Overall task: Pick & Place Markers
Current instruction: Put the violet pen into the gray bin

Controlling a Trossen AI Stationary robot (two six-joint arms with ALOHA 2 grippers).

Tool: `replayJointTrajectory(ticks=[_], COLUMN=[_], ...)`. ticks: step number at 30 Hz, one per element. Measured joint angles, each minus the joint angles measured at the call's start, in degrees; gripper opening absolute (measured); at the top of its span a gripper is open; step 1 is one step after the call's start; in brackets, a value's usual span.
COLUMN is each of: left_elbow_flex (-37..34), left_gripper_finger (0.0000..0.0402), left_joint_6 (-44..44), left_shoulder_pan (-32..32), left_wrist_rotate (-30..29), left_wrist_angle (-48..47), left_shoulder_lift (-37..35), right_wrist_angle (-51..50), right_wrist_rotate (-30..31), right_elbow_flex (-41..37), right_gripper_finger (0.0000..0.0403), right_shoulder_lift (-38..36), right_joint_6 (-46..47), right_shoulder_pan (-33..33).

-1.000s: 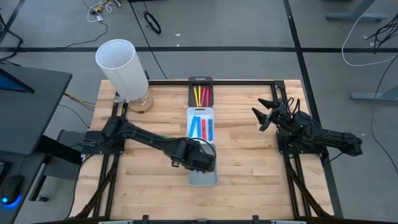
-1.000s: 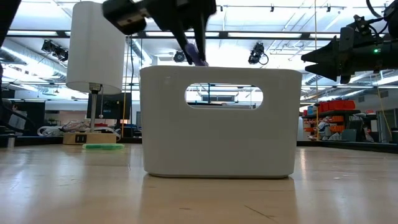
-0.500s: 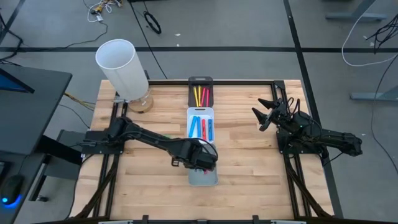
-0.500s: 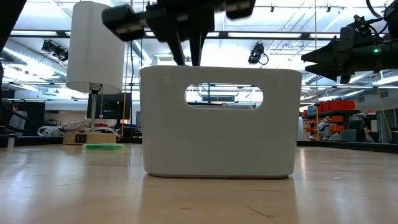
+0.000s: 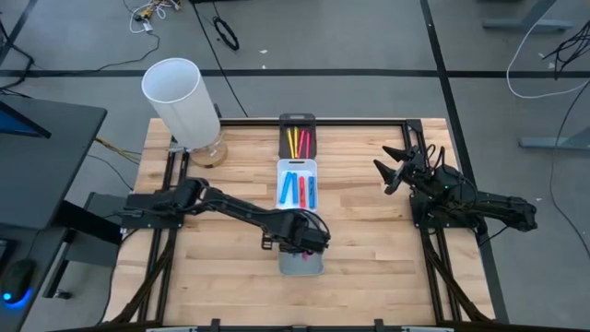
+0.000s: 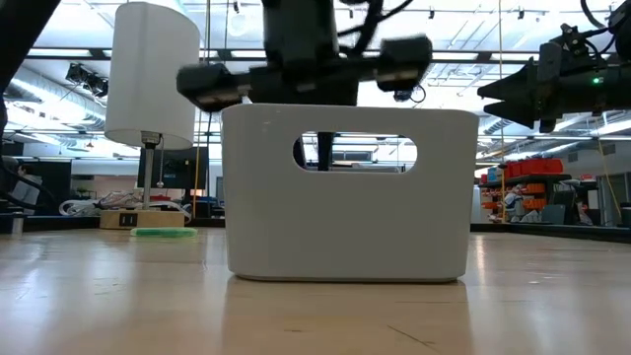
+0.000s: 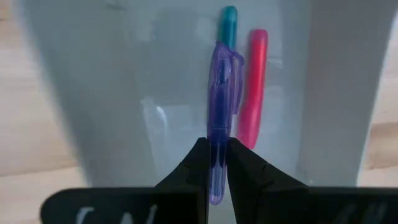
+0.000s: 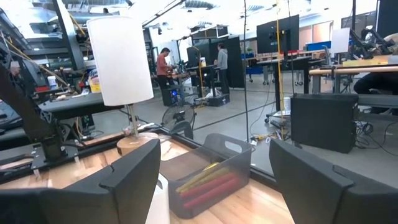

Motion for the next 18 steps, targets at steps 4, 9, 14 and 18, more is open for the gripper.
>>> replayJointTrajectory(ticks=[4, 9, 14, 18], left_elbow_flex=[-0.6, -4.0, -4.4, -4.4], left_gripper_finger=[0.0035, 0.0039, 0.0043, 0.0074], left_joint_6=[0.0, -0.1, 0.0, 0.4], left_shoulder_pan=[0.5, 1.1, 1.1, 1.1], left_wrist_rotate=[0.2, 1.5, 1.4, 1.2], left_wrist_angle=[1.0, 4.1, 4.6, 4.5], left_shoulder_lift=[0.9, 1.0, 1.0, 1.0], right_wrist_angle=[0.0, 0.0, 0.0, 0.1], right_wrist_rotate=[0.0, 0.0, 0.0, 0.0], right_elbow_flex=[0.0, 0.0, 0.0, 0.0], right_gripper_finger=[0.0302, 0.0302, 0.0302, 0.0302], right_shoulder_lift=[0.0, 0.1, 0.1, 0.1], right_joint_6=[0.0, 0.0, 0.0, 0.0], right_shoulder_pan=[0.0, 0.0, 0.0, 0.0])
